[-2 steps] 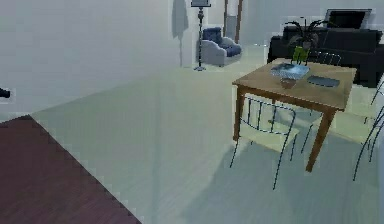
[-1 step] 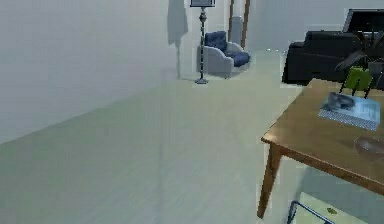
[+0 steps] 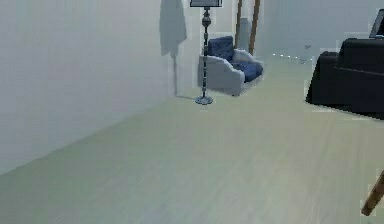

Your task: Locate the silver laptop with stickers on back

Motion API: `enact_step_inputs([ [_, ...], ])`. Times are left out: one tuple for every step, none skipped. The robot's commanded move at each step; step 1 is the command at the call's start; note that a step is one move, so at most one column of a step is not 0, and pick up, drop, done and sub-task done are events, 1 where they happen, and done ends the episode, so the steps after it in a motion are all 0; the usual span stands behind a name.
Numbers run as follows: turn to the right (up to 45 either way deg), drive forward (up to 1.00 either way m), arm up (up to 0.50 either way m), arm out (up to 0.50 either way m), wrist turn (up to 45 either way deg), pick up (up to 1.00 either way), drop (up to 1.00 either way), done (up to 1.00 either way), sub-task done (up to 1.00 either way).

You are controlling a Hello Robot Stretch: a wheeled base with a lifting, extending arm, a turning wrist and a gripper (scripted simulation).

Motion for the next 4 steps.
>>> enact_step_inputs([
  [0.0, 0.15, 0.00, 0.00, 0.0, 0.00, 0.00, 0.00, 0.00],
  [24.0, 0.00, 0.00, 0.00, 0.0, 0.00, 0.00, 0.00, 0.00],
  [0.0, 1.00, 0.00, 0.00, 0.0, 0.00, 0.00, 0.00, 0.00],
  [0.0, 1.00, 0.00, 0.00, 0.0, 0.00, 0.00, 0.00, 0.00],
])
